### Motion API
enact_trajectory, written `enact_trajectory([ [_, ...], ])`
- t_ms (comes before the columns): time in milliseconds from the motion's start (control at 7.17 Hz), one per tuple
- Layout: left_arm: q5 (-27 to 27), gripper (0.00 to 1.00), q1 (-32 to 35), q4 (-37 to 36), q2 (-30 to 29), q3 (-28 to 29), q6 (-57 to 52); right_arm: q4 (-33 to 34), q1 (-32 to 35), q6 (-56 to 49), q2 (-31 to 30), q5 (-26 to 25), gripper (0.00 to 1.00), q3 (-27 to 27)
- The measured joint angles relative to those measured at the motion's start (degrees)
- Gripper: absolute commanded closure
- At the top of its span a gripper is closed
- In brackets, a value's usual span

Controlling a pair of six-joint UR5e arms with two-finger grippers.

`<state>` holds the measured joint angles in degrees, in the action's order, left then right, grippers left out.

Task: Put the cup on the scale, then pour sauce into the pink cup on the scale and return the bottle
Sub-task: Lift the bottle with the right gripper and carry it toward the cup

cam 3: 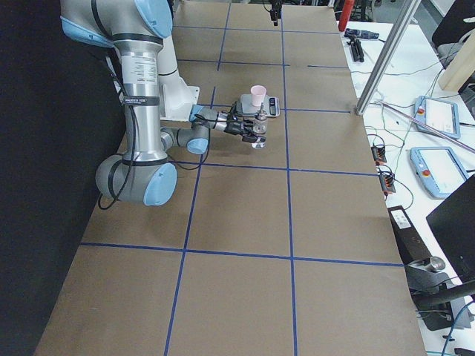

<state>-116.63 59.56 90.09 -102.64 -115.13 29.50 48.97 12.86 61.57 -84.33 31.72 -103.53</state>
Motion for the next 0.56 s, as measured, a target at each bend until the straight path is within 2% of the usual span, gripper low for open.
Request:
enact_trajectory([
  [279, 0.0, 0.25, 0.0, 0.0, 0.0, 0.3, 0.0, 7.8, 0.1, -1.9, 5.1, 2.6, 1.0, -2.9],
  [558, -0.1, 0.25, -0.1, 0.0, 0.2, 0.6, 0.0, 18.5, -0.1, -3.8, 10.0, 3.7, 1.0, -3.3],
])
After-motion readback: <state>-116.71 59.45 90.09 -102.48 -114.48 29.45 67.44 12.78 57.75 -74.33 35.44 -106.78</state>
